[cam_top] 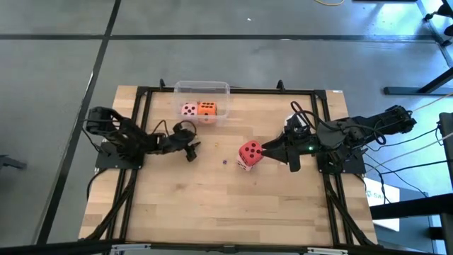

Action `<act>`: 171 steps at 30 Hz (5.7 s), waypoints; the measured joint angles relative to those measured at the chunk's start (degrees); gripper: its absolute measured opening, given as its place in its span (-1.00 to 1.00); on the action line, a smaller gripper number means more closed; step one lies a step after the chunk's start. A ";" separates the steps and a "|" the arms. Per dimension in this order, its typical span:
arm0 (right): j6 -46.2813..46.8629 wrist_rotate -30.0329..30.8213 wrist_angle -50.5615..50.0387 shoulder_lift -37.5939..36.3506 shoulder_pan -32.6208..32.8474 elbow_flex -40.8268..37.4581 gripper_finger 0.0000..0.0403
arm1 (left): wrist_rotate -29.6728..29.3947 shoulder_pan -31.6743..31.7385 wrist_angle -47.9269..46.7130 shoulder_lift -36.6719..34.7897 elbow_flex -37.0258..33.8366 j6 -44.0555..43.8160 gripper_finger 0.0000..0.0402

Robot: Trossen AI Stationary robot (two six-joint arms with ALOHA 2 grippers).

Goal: Pick & Place Dice
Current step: Put the small green dice into the transparent bin, then put the small yellow dice into the transparent bin

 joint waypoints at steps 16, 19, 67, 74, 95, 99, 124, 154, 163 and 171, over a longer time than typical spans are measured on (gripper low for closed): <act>0.46 -0.02 0.00 0.00 0.00 0.00 0.00 | 14.58 7.38 -4.16 -0.11 0.11 4.33 -0.30; 0.44 -0.02 0.00 0.00 0.00 0.00 0.00 | 15.33 7.81 -5.37 -0.10 0.09 4.29 -0.44; -4.40 -0.04 0.00 0.00 0.00 0.00 0.00 | 8.66 -4.69 -51.03 -24.54 35.64 1.73 -0.93; -5.67 -0.02 0.02 0.00 0.00 0.00 0.00 | 7.09 5.71 -56.72 -27.90 40.57 5.13 -0.93; -4.73 0.64 2.49 -0.02 0.00 0.00 0.00 | 33.99 38.40 -85.23 -6.52 57.53 17.59 -0.94; -4.72 1.51 2.56 -0.02 0.00 0.00 0.00 | 31.89 38.02 -94.30 -0.66 65.45 24.13 -0.94; -4.35 2.14 2.58 -0.02 0.00 0.00 0.00 | 17.57 29.89 -104.78 10.67 72.78 33.73 -0.94; -2.84 4.52 2.64 -0.02 0.00 0.00 0.00 | 19.16 31.33 -102.92 10.64 73.12 25.93 0.18; -2.84 4.52 2.97 -0.02 0.00 0.00 0.00 | 25.99 34.62 -104.21 9.77 75.26 15.13 0.18; -2.86 4.52 3.06 -0.02 0.00 0.00 0.00 | 31.94 32.97 -100.46 -2.54 75.41 15.01 0.17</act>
